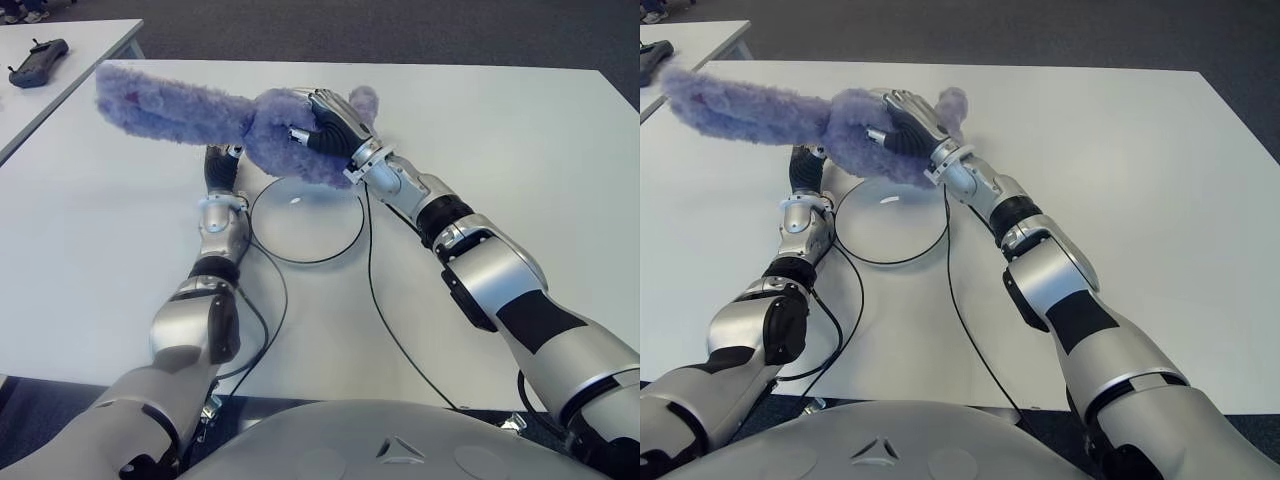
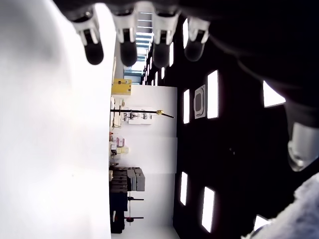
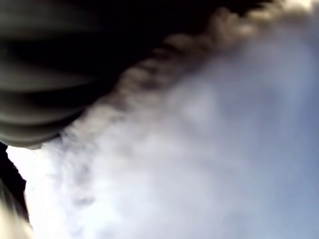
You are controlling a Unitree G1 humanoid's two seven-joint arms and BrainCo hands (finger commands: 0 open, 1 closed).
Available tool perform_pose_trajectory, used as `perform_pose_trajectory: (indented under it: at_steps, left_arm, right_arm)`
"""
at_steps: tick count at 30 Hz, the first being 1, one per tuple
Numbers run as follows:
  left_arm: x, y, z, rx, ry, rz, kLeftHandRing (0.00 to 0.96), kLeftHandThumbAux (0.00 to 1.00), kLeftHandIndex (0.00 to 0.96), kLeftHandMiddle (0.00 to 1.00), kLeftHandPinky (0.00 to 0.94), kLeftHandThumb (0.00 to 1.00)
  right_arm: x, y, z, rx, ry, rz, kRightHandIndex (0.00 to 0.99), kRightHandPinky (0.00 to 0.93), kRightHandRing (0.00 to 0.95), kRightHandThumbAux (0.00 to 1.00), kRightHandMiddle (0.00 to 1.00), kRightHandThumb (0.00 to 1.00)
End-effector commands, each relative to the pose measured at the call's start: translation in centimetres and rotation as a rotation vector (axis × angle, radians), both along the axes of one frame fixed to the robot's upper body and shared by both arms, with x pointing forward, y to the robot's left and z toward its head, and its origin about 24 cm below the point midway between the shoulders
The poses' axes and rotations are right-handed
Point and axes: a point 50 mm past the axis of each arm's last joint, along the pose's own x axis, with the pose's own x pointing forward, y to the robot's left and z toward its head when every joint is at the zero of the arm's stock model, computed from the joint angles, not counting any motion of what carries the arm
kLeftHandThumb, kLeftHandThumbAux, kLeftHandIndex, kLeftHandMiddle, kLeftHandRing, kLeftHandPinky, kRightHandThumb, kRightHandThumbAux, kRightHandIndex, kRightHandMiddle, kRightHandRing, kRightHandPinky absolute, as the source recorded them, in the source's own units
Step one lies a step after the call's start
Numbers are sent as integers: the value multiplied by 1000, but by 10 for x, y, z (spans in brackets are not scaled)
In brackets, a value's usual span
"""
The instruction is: Put the doll into the plate.
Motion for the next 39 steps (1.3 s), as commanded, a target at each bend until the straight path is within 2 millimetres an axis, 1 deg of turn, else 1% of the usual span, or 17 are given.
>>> perform_pose_trajectory:
  at_steps: [1, 16, 17, 19, 23, 27, 30, 32, 35, 39]
  left_arm:
    - [-91, -29, -114, -172, 473, 45, 86, 501, 78, 100, 82, 0]
    - [-91, -29, -114, -177, 472, 42, 83, 504, 78, 94, 84, 0]
    - [-91, -29, -114, -178, 472, 41, 83, 502, 79, 97, 84, 0]
    - [-90, -29, -114, -180, 473, 41, 83, 501, 80, 98, 85, 0]
    - [-90, -30, -114, -183, 476, 42, 83, 499, 84, 96, 97, 0]
    - [-89, -30, -113, -184, 470, 44, 84, 504, 80, 92, 110, 0]
    - [-89, -31, -113, -193, 466, 50, 85, 516, 75, 94, 109, 0]
    - [-89, -31, -113, -196, 466, 51, 86, 517, 74, 94, 109, 0]
    - [-89, -31, -113, -194, 465, 49, 89, 525, 73, 97, 115, 0]
    - [-89, -31, -112, -196, 456, 46, 91, 534, 71, 97, 114, 0]
  right_arm:
    - [-8, 2, -16, -63, 47, 63, 441, 802, 803, 712, 806, 708]
    - [-9, 4, -8, -91, 31, 103, 440, 818, 804, 712, 807, 709]
    - [-10, 4, -8, -94, 25, 109, 440, 793, 803, 712, 807, 709]
    - [-11, 5, -6, -101, 16, 119, 440, 777, 801, 712, 806, 708]
    - [-14, 4, -6, -124, 6, 143, 440, 772, 795, 713, 800, 706]
    - [-24, -2, -20, -156, 25, 170, 440, 791, 789, 714, 793, 706]
    - [-38, -16, -50, -206, 93, 180, 439, 789, 785, 714, 791, 706]
    - [-44, -20, -61, -230, 126, 180, 439, 788, 784, 715, 791, 706]
    - [-50, -24, -75, -272, 169, 179, 439, 798, 785, 715, 796, 706]
    - [-54, -25, -81, -302, 184, 174, 439, 813, 791, 714, 804, 706]
